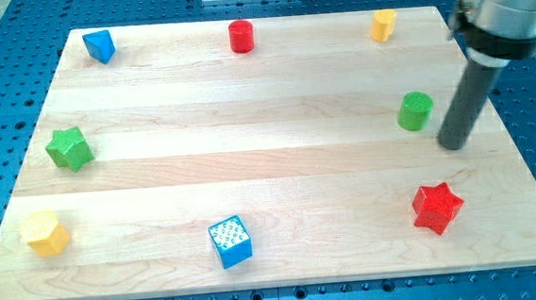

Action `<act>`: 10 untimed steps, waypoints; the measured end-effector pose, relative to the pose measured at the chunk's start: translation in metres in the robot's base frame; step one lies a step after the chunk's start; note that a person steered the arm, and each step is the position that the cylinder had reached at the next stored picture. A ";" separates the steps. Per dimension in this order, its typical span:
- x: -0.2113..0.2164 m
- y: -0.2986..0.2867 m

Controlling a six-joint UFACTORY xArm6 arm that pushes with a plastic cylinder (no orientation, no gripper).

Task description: Move the green circle into the green star

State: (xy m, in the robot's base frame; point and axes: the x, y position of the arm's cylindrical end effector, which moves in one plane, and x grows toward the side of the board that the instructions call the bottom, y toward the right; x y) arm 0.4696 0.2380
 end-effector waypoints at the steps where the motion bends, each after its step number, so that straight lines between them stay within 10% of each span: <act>1: -0.016 -0.006; 6: -0.274 0.073; 9: -0.259 0.073; 10: -0.182 0.079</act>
State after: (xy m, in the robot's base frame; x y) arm 0.2881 0.3168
